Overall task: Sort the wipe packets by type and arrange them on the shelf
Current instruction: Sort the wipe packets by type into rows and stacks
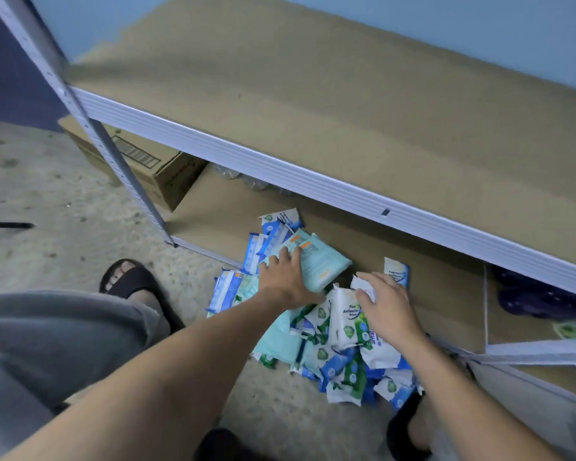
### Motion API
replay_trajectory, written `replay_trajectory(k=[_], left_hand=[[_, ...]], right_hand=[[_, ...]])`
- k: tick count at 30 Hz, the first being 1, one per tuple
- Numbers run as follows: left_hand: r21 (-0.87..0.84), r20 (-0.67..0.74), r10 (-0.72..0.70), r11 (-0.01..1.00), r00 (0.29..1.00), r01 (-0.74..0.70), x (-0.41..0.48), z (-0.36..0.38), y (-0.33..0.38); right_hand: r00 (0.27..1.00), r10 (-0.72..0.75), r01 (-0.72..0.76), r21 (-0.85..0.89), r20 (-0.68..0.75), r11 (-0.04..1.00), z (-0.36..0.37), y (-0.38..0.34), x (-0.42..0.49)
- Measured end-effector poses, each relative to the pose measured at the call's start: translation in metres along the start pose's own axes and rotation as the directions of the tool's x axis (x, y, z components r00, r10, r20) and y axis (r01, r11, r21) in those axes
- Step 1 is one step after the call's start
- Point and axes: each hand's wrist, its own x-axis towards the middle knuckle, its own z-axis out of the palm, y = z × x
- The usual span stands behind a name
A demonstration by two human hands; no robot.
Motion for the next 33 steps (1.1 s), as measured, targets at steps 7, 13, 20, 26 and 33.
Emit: replay_trajectory(k=[7,13,20,26,33], left_hand=[[-0.066,-0.125,0.059,0.996,0.99,-0.068,0.002,0.009,-0.025],[-0.147,-0.231,-0.022,0.989,0.973,-0.013,-0.01,-0.01,-0.113],[-0.154,-0.256,-0.231,0.968,0.939,0.196,0.001,-0.021,-0.207],[-0.136,-0.281,-0.225,0.972,0.933,0.193,0.042,-0.014,-0.241],[-0.004,-0.317,-0.174,0.983,0.932,0.183,0.092,-0.001,-0.246]], right_hand=[[0.998,0.02,-0.018,0.046,-0.055,0.999,0.016,-0.011,0.03],[0.998,0.049,-0.052,0.083,0.044,0.995,0.043,-0.055,0.061],[0.973,0.132,-0.126,-0.048,0.19,0.991,0.084,-0.109,0.118],[0.919,0.361,-0.322,-0.229,0.158,0.919,0.106,-0.121,0.138],[0.882,0.452,-0.376,-0.383,0.131,0.844,0.127,-0.142,0.094]])
